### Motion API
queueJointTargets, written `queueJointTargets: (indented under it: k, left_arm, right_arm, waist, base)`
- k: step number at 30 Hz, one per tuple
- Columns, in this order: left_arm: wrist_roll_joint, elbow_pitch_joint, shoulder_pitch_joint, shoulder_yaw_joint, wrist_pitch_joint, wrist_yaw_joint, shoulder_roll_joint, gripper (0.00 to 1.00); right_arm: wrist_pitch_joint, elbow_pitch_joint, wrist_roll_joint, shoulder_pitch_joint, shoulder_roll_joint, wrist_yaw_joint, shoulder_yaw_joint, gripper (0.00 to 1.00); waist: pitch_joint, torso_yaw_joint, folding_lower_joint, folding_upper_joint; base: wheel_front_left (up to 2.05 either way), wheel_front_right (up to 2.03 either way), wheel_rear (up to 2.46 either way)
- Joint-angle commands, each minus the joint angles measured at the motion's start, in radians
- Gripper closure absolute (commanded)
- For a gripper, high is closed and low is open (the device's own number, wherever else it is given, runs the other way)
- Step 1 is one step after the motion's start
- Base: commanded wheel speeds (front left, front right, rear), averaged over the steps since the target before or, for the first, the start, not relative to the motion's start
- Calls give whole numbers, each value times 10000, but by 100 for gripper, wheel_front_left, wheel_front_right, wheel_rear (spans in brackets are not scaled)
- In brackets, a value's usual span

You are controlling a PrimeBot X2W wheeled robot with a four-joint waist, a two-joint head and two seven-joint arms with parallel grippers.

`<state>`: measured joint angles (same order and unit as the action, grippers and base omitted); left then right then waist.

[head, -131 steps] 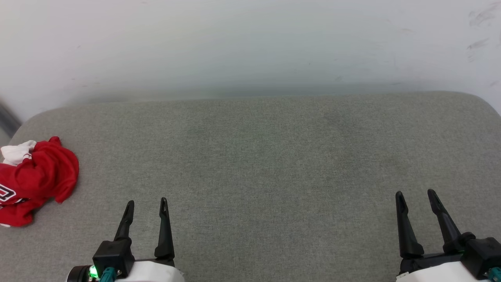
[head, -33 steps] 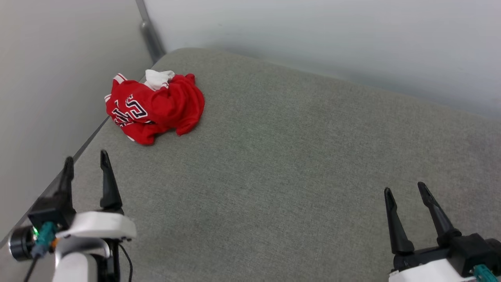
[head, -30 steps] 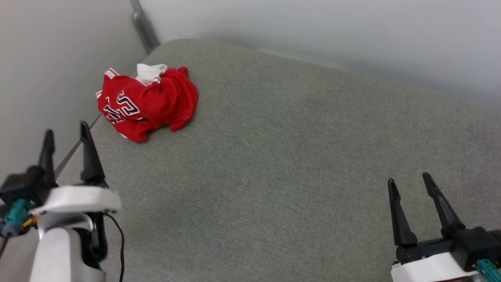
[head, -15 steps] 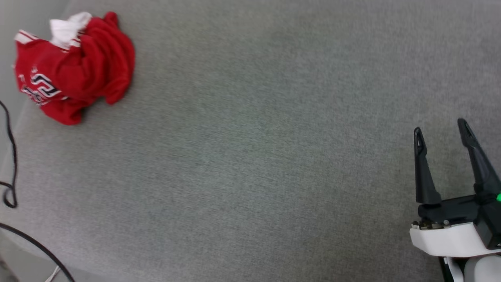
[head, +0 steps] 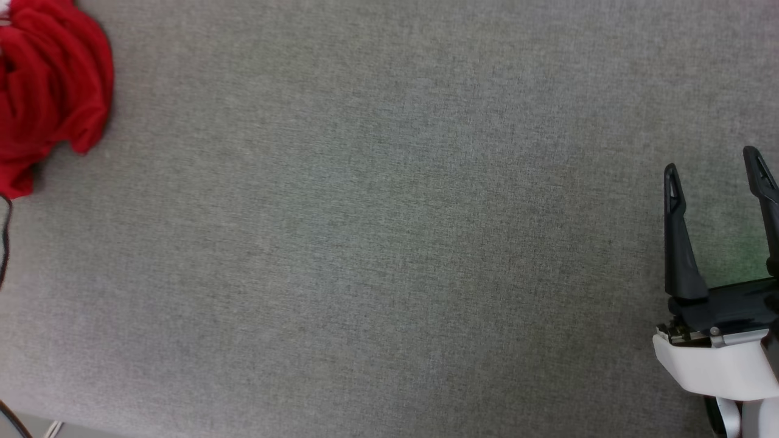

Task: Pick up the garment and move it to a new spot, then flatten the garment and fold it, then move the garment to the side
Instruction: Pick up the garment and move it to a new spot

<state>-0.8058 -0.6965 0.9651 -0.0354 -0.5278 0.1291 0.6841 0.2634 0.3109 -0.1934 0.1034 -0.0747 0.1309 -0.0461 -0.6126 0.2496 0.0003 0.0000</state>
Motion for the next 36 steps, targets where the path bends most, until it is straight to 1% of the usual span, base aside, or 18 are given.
queueJointTargets:
  k: [1, 4, 7, 9, 10, 14, 15, 16, 17, 18, 19, 25, 28, 31, 36]
  left_arm:
    - [-283, -12, -138, -109, -256, -4, 73, 0]
    - [-1106, -12, -342, -584, -1177, -3, 134, 0]
    - [-1645, -108, -565, -1078, -1851, -2, 108, 0]
    - [-1785, -196, -690, -1433, -2093, -2, 104, 0]
    - [-1836, -249, -792, -1620, -2159, -2, 17, 0]
    - [-1878, -440, -946, -2257, -2003, -1, -123, 0]
    - [-1852, -486, -939, -2349, -1863, -1, -85, 67]
    - [-1869, -507, -914, -2429, -1756, -1, -29, 100]
    - [-1853, -484, -868, -2501, -1589, -1, 72, 100]
    - [-1700, -239, -599, -2661, -948, -1, 532, 100]
    - [-1635, -146, -452, -2716, -681, -1, 700, 100]
    - [-1234, 698, 60, -3368, 504, -1, 1406, 100]
    - [-1056, 1327, 375, -3730, 772, 0, 1782, 100]
    - [-809, 2022, 704, -4081, 849, 0, 2026, 100]
    - [-491, 3245, 1393, -4686, 759, 0, 2135, 100]
  right_arm:
    - [21, 66, -56, 148, -66, -5, 8, 0]
    - [21, 107, -115, 188, -97, -5, -18, 0]
    - [21, 92, -146, 220, -110, -5, -29, 0]
    - [21, 80, -153, 246, -104, -5, -17, 0]
    - [21, 60, -154, 234, -103, -5, -30, 0]
    - [21, -39, -151, 250, -62, -3, -25, 0]
    - [21, -73, -159, 252, -50, -3, 7, 0]
    - [21, -101, -160, 263, -39, -3, 47, 0]
    - [21, -122, -132, 285, -25, -5, 75, 0]
    - [21, -247, -11, 323, 16, -3, 138, 0]
    - [21, -310, 19, 335, 29, -5, 162, 0]
    - [21, -678, 282, 335, 133, -5, 348, 0]
    - [21, -834, 408, 351, 190, -5, 433, 0]
    - [21, -1017, 532, 280, 231, -3, 489, 0]
    - [21, -1245, 865, 91, 251, -3, 543, 0]
  waist:
    - [-199, -91, -3, 0]
    - [-440, -137, -3, 0]
    - [-623, -189, -3, 0]
    - [-709, -224, -3, 0]
    - [-736, -233, -3, 0]
    - [-763, -246, -3, 0]
    - [-724, -241, -3, 0]
    - [-662, -233, -3, 0]
    - [-578, -226, -3, 0]
    - [-252, -187, -3, 0]
    - [-133, -169, -3, 0]
    - [765, -75, -3, 0]
    - [1215, -91, -3, 0]
    - [1657, -140, -3, 0]
    - [2297, -355, -3, 0]
  base:
    - [0, 0, 0]
    - [0, 0, 0]
    - [0, 0, 0]
    - [0, 0, 0]
    - [0, 0, 0]
    - [0, 0, 0]
    - [0, 0, 0]
    - [0, 0, 0]
    - [0, 0, 0]
    - [0, 0, 0]
    - [0, 0, 0]
    - [0, 0, 0]
    - [0, 0, 0]
    - [0, 0, 0]
    - [0, 0, 0]
